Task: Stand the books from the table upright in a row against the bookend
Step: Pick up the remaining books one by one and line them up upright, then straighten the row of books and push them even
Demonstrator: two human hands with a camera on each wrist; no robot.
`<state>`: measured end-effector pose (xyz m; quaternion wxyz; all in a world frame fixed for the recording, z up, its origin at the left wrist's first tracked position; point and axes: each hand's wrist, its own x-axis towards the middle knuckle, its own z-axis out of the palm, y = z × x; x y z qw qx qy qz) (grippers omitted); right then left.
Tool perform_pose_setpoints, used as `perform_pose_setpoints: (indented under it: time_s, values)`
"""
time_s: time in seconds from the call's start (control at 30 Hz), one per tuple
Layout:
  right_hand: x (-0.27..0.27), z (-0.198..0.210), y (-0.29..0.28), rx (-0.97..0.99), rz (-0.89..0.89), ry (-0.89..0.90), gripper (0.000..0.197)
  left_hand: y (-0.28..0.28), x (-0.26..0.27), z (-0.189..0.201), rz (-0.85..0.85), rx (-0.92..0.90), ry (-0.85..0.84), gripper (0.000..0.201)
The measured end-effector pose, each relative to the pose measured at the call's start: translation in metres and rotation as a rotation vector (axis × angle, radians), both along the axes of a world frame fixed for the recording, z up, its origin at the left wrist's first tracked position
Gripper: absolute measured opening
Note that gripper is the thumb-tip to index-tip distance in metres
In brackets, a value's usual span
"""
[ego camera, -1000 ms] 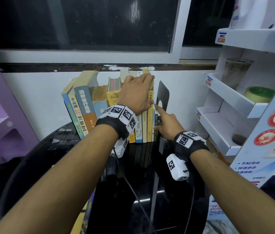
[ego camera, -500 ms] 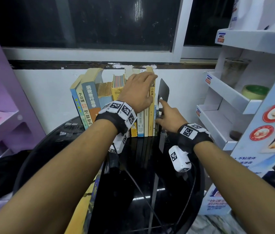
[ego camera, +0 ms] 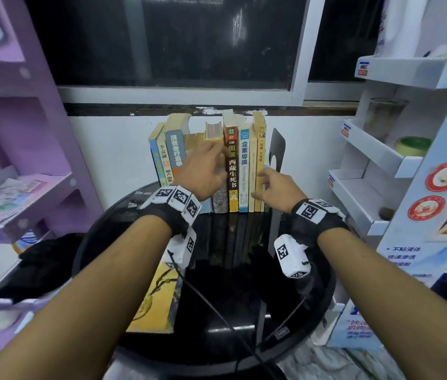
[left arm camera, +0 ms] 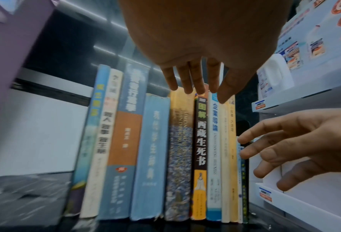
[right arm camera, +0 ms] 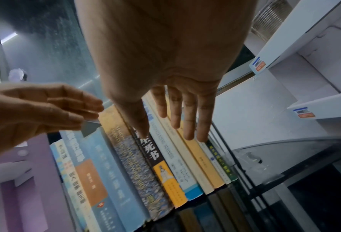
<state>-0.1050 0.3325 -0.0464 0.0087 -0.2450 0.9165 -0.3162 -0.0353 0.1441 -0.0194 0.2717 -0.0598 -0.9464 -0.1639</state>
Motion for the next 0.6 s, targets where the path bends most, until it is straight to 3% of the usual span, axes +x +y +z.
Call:
perform_pose_setpoints:
  time_s: [0.3,0.43,0.6]
  values:
    - [0.041,-0.009,-0.060,0.216,0.196,-0.146,0.068,-0.061,0.060,-0.037,0.207,0.124,-0.405,0.048]
    - [0.059,-0.015,-0.087,0.338,0.283,-0.211,0.075,-0.074,0.082,-0.048,0.213,0.208,-0.552,0.047]
    - [0.077,-0.023,-0.111,0.429,0.327,-0.214,0.082,-0.093,0.095,-0.064,0.301,0.323,-0.812,0.073]
